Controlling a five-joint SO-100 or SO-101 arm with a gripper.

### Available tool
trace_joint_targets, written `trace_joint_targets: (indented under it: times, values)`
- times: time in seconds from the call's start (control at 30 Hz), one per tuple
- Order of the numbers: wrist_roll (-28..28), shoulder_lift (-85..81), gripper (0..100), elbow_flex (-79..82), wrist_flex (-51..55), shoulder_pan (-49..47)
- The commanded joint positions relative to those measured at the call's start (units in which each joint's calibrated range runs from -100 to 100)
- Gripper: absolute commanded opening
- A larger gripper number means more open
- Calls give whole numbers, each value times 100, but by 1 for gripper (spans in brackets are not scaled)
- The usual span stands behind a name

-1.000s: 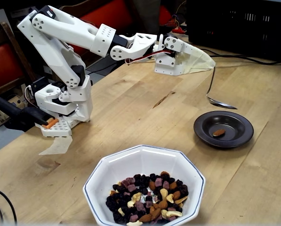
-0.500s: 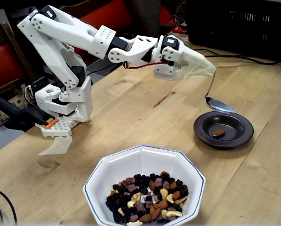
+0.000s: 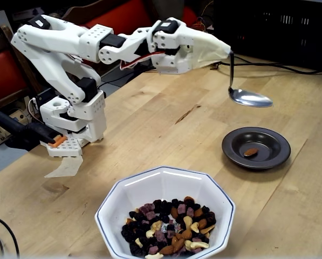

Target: Use spoon to transfer food from the white bowl to brown plate

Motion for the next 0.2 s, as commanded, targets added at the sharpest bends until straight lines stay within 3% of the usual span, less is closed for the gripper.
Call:
trace_joint_targets:
  times: [0.0, 0.17]
  values:
    - [-15, -521, 2, 100, -10, 115]
    - [-15, -1223, 2, 657, -10, 249]
